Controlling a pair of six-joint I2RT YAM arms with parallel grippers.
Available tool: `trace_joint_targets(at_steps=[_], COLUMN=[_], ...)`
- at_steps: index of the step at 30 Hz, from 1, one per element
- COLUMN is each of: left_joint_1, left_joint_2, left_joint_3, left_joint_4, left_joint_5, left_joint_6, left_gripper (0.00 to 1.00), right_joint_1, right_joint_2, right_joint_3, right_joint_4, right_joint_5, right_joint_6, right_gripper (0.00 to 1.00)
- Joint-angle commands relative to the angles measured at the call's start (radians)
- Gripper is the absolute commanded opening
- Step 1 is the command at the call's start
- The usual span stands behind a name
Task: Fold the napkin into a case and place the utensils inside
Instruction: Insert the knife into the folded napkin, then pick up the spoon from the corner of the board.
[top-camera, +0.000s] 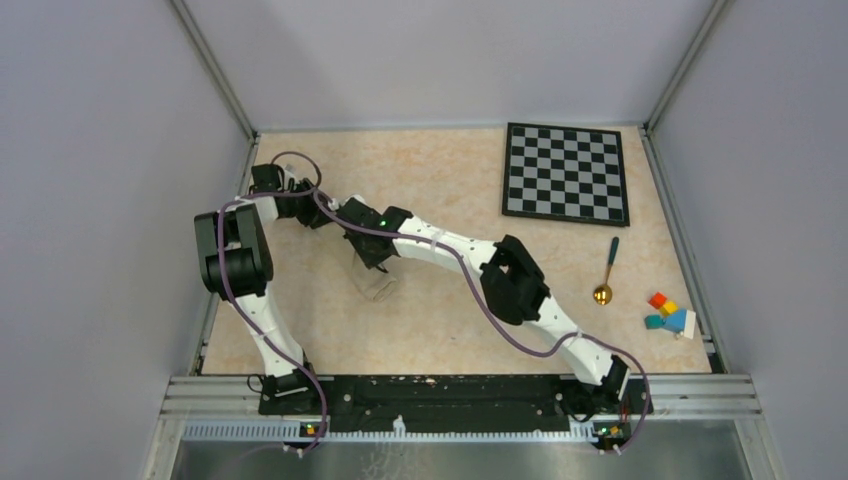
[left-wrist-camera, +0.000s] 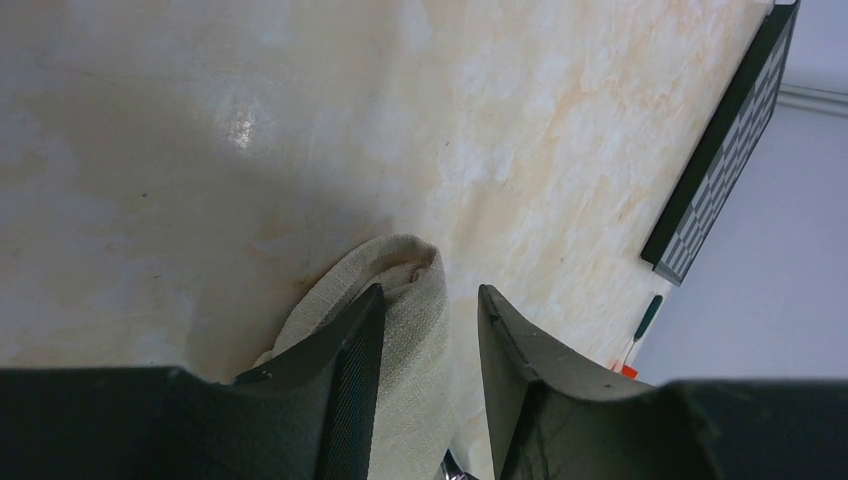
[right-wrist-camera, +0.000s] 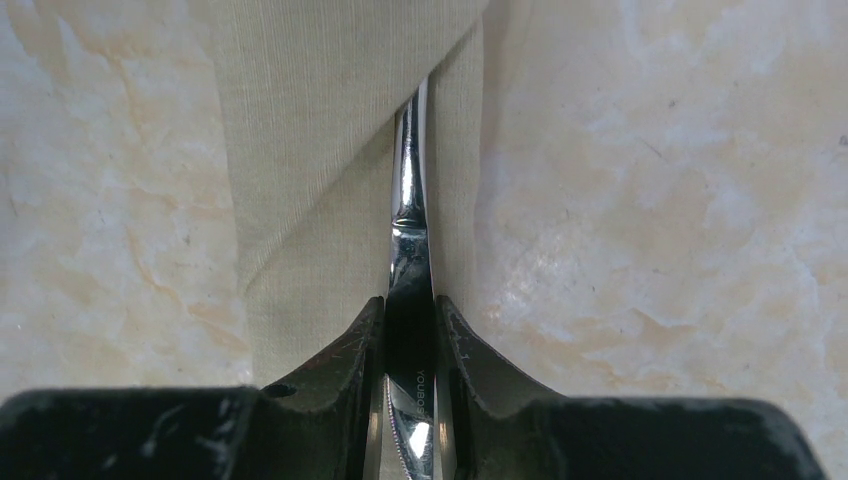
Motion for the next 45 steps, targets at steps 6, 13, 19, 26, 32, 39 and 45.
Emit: trace_joint_targets(at_steps=[6, 13, 19, 26, 32, 39, 45], left_joint_1=[-0.009, -0.011, -0.01, -0.007, -0.028, -0.107, -0.163], left_joint_2=[0.004, 0.002, -0.056, -0.257, -0.38, -0.419, -0.425], left_joint_3=[-0.015, -0.017, -0.02, 0.021, 0.028, 0.017, 0.011], left_joint_4=[0.013, 0.014, 0.004, -0.034, -0.021, 0.001, -0.005], left_joint_5=[-0.007, -0.007, -0.023, -0.078, -0.019, 0.064, 0.115], left_joint_6=[0.02, 0.018, 0.036, 0.087, 0.101, 0.162, 0.182], left_gripper=[0.45, 0.45, 0.45, 0.64, 0.77, 0.77, 0.77], right_joint_1=[-0.011, -0.011, -0.011, -0.012, -0.149, -0.71, -1.114], right_joint_2=[0.079, 0.074, 0.086, -0.157, -0.727, -1.281, -1.299], right_joint_3=[0.143, 0.107, 0.16, 0.153, -0.545, -1.187, -1.285], right_joint_4=[0.036, 0.073, 0.039, -0.076, 0.035, 0.101, 0.12], right_joint_5=[-0.003, 0.044, 0.027, -0.04, -0.045, -0.126, -0.168], right_joint_6=[0.044, 0.07, 0.073, 0.068, 0.011, -0.018, -0.053], right_gripper=[0.0, 0.03, 0.38, 0.7, 0.69, 0.73, 0.82])
